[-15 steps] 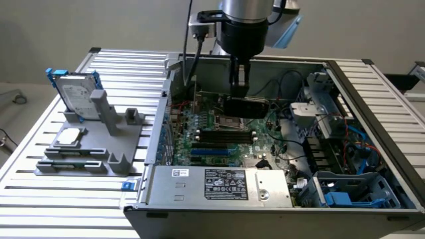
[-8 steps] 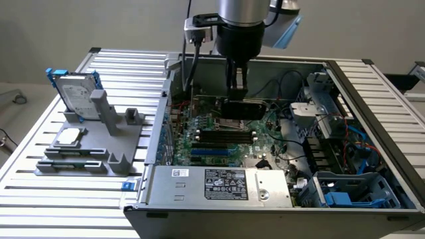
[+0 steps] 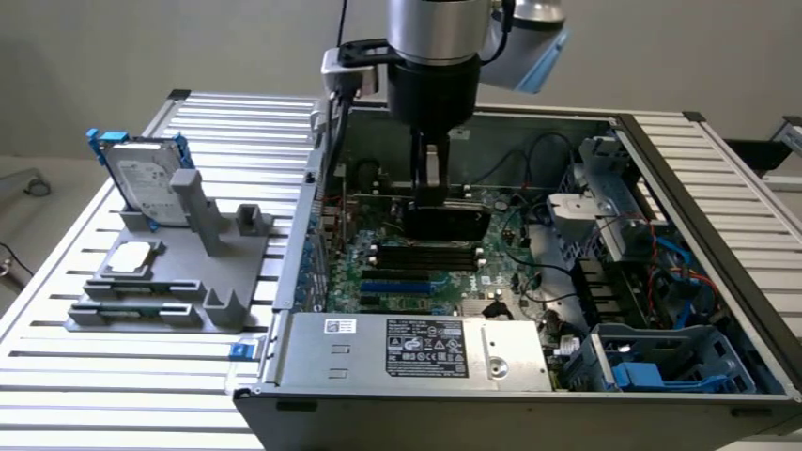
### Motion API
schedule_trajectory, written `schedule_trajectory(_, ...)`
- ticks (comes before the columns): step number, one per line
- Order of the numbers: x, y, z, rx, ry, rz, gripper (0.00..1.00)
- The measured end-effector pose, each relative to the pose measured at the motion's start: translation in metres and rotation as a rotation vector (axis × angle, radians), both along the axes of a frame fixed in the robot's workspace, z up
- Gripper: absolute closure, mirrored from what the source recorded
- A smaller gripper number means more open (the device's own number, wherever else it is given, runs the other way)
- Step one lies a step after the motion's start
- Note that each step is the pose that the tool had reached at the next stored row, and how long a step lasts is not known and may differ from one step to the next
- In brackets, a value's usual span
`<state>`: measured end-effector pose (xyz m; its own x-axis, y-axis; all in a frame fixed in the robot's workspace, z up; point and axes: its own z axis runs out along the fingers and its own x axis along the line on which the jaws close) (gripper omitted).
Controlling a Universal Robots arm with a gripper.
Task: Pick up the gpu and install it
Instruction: 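Insert the gpu into the slot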
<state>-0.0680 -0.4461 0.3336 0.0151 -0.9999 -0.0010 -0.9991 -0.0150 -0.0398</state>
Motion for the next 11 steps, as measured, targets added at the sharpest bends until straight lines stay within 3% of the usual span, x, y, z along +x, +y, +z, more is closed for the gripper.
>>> schedule_trajectory(2, -0.0021, -0.004, -0.0009, -0.0002, -0.0002, 0.0, 0.74)
schedule_trajectory(11, -0.0064, -0.0074, -0.0063, -0.0001, -0.0003, 0.001, 0.74)
